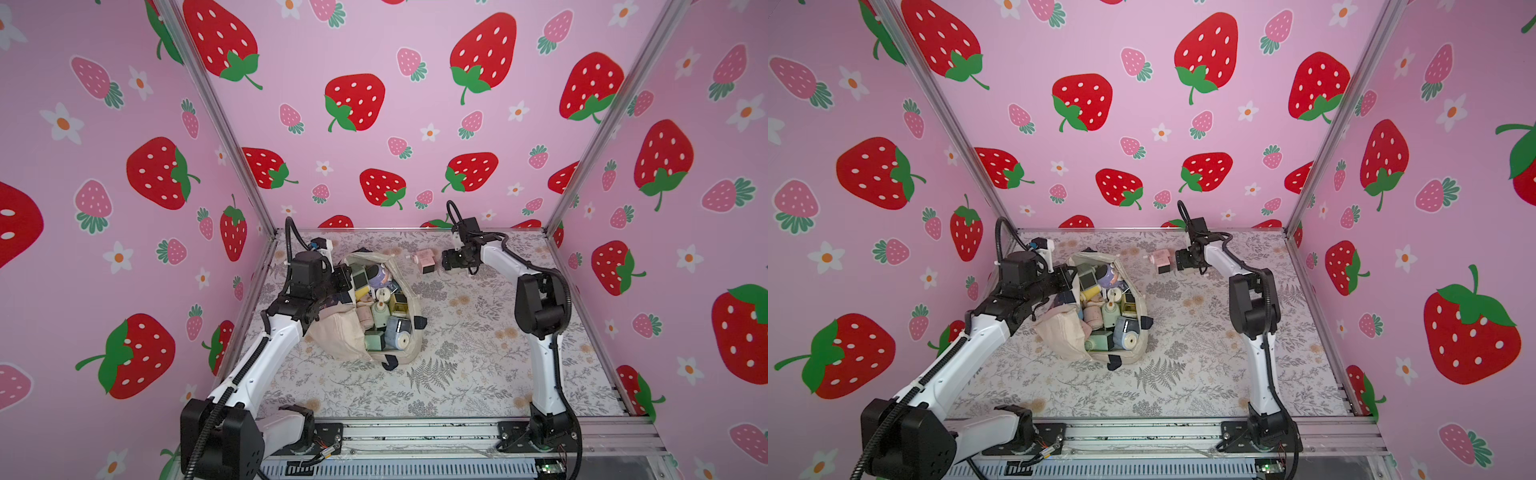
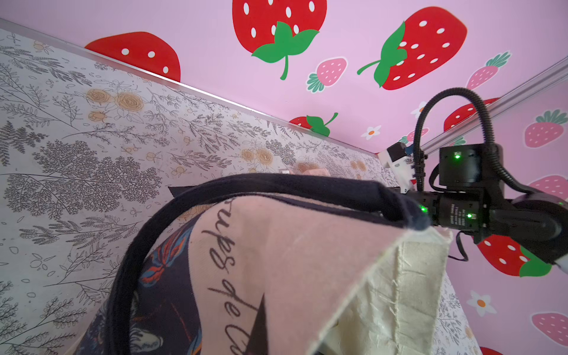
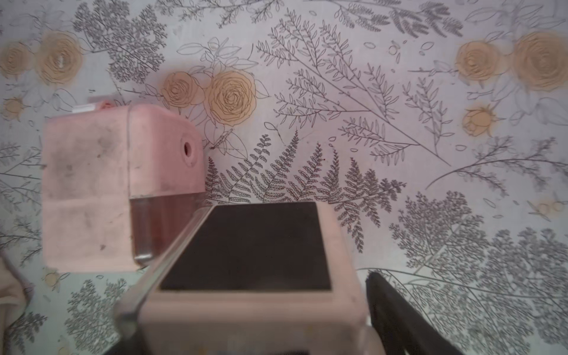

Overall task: Take out the pencil sharpeners from the tote bags
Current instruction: Place the pencil sharpener at the center of the board, then pick up the pencil sharpener from the canvas bag.

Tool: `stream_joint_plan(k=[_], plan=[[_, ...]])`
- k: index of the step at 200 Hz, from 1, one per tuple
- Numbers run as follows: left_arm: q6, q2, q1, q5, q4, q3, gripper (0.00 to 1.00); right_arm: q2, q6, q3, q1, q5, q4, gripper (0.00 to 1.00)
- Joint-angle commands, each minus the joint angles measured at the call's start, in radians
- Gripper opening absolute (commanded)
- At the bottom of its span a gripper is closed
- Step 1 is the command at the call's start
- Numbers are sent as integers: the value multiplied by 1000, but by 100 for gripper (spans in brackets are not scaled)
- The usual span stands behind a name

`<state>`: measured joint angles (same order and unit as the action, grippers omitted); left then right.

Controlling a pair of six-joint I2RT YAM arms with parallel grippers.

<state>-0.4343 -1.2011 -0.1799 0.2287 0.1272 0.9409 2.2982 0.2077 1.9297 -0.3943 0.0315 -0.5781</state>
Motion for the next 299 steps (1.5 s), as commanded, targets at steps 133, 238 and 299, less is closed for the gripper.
stream_joint_plan(k=[133, 238, 299], plan=[[8, -1, -28, -27, 31, 14, 0, 94, 1, 163, -2, 35, -124, 79], [8, -5, -32, -28, 39, 18, 0, -33, -19, 122, -27, 29, -136, 88], [-5, -9, -34, -35, 31, 19, 0, -387, 102, -196, -55, 68, 96, 85]])
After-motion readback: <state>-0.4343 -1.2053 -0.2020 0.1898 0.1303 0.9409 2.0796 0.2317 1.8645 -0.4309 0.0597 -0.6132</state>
